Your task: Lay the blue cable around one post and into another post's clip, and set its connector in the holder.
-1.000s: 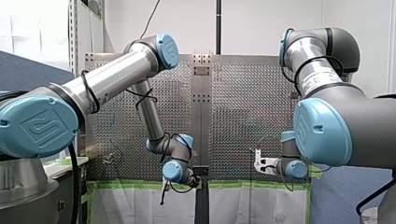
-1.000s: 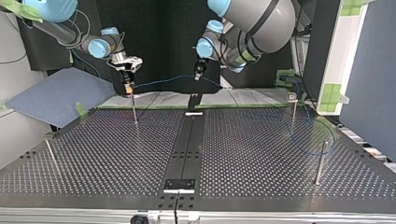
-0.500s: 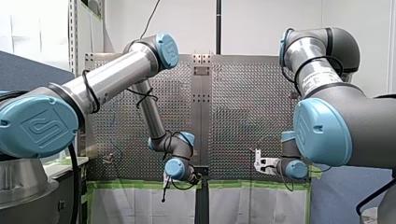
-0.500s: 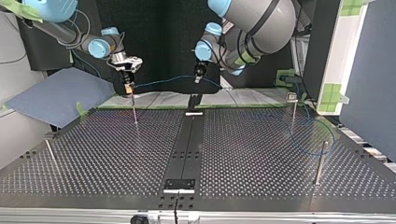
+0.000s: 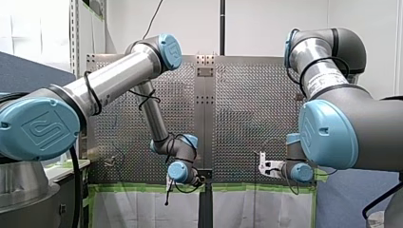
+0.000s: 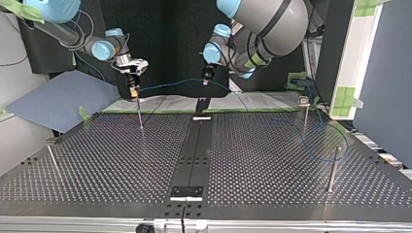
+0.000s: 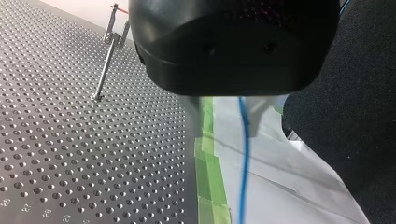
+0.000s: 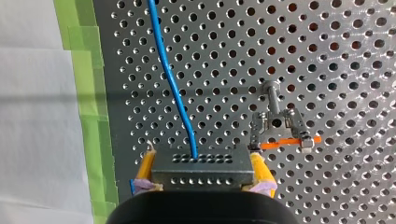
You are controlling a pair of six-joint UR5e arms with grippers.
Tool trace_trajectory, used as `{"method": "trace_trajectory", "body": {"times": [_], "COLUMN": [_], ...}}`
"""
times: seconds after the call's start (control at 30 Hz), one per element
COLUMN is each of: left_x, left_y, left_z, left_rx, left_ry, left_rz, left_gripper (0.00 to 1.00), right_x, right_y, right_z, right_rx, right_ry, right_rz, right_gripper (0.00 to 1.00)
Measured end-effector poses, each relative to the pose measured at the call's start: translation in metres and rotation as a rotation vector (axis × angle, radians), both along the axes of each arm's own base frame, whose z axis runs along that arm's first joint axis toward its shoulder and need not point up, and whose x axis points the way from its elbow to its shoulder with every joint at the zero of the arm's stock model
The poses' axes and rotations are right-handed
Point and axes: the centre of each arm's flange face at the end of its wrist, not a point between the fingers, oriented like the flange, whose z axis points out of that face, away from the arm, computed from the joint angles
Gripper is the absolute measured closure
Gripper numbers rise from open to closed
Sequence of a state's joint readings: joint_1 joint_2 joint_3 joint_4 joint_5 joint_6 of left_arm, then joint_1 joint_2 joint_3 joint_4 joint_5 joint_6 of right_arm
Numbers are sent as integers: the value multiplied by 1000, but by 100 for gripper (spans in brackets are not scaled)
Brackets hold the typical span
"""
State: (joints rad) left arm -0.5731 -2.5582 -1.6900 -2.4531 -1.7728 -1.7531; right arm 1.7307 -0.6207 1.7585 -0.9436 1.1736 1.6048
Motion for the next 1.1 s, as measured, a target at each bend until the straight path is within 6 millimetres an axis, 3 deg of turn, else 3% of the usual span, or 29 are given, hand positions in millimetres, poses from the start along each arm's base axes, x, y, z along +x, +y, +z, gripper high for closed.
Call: {"method": "trace_trajectory", "body": {"times": [0.03, 0.5, 0.57, 0.73, 1.1], "left_x": [0, 1, 1, 1, 1], "left_y": [0, 0, 0, 1, -1], "left_z": [0, 0, 0, 0, 0], "left_rx": [0, -2, -2, -3, -9], "left_ry": [0, -3, -4, -3, -1], "left_rz": [0, -1, -1, 1, -9], "left_gripper": [78, 78, 82, 100, 100], "right_x": [0, 0, 0, 0, 0], "right_y": [0, 0, 0, 0, 0], "right_z": [0, 0, 0, 0, 0], "right_rx": [0, 0, 0, 0, 0], "right_ry": [0, 0, 0, 0, 0], "right_rz": [0, 0, 0, 0, 0], "right_gripper": [98, 98, 98, 98, 98]}}
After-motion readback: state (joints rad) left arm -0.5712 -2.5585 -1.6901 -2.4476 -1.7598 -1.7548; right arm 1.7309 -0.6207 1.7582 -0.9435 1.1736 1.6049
